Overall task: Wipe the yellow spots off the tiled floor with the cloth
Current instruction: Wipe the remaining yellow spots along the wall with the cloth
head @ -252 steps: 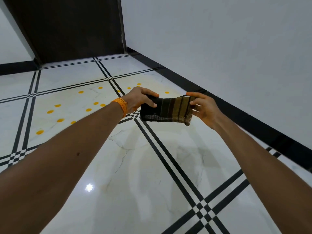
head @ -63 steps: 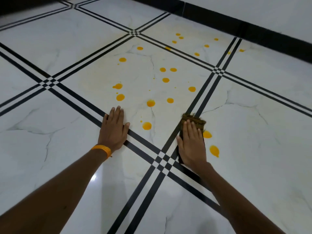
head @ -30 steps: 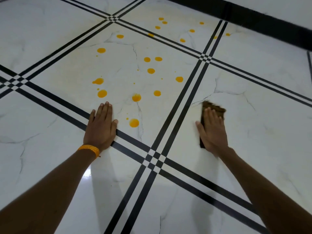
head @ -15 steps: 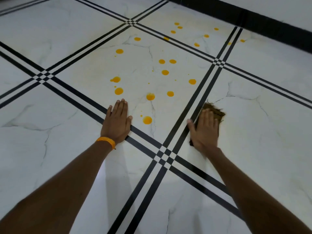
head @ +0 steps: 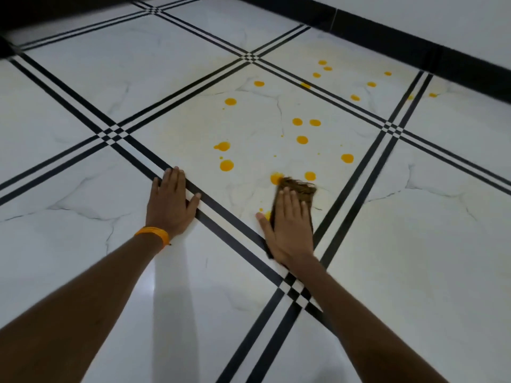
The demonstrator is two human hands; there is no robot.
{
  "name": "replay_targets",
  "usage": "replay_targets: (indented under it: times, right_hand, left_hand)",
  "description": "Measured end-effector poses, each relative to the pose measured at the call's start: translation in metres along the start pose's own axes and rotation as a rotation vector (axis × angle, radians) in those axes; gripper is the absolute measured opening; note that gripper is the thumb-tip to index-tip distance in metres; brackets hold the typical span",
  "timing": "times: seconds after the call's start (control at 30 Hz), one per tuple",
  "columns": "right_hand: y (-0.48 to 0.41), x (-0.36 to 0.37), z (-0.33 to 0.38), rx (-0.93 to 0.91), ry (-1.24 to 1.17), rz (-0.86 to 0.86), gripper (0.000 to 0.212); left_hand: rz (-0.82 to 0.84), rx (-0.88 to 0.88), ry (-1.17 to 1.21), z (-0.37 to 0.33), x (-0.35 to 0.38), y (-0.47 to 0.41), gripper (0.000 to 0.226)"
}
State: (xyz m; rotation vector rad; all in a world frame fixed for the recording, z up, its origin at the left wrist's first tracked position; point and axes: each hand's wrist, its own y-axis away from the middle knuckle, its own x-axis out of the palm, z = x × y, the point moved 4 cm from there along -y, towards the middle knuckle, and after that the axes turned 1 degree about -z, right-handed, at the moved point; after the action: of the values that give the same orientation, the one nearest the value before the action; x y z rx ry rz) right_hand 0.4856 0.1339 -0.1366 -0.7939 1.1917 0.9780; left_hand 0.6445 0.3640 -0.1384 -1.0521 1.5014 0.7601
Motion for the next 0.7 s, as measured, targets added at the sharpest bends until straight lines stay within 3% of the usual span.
replay_targets:
  times: [0.07,0.13,0.2,0.27,0.33,0.37,0.43,0.5,0.57,0.63,0.7]
  right_hand:
    - [0.018,0.002,0.025,-0.276,-0.029,0.085,0.088]
    - [0.022,-0.001,0.017,-0.423,-0.022,0.14,0.084]
    - [-0.008,-0.004,-0.02,-0.315,0.014,0.056,0.087]
    - [-0.052,-0.014,-0.06,0.017,0.056,-0.031,0.097]
    - [-0.097,-0.016,-0.065,0.27,0.036,-0.054,0.101]
    - [-0.111,-0.013,-0.047,0.286,0.024,-0.05,0.101]
    - [-0.116,-0.003,0.009,0.094,0.024,-0.002,0.098]
    - [-0.078,0.006,0.056,-0.254,0.031,0.082,0.09]
    - [-0.04,0.004,0.054,-0.486,0.026,0.172,0.084]
    - [-0.047,-0.003,0.021,-0.445,0.045,0.133,0.087]
    - [-0.082,-0.006,-0.011,-0.19,0.054,0.069,0.092]
  left_hand:
    - [0.0,0.043,0.013,0.006,0.002,-0.004,0.078]
    - [-0.023,0.048,0.034,0.009,0.006,-0.004,0.079]
    - [-0.027,0.051,0.04,0.01,0.009,-0.005,0.077]
    - [-0.038,0.044,0.032,0.01,0.009,-0.005,0.074]
    - [-0.045,0.039,0.03,0.01,0.009,-0.006,0.071]
    - [-0.04,0.043,0.03,0.009,0.009,-0.006,0.071]
    - [-0.022,0.037,0.032,0.009,0.007,-0.007,0.07]
    - [-0.024,0.032,0.035,0.009,0.005,-0.007,0.068]
    - [-0.018,0.034,0.032,0.008,0.005,-0.006,0.067]
    - [-0.02,0.036,0.023,0.008,0.006,-0.006,0.065]
    - [-0.021,0.035,0.02,0.01,0.007,-0.006,0.062]
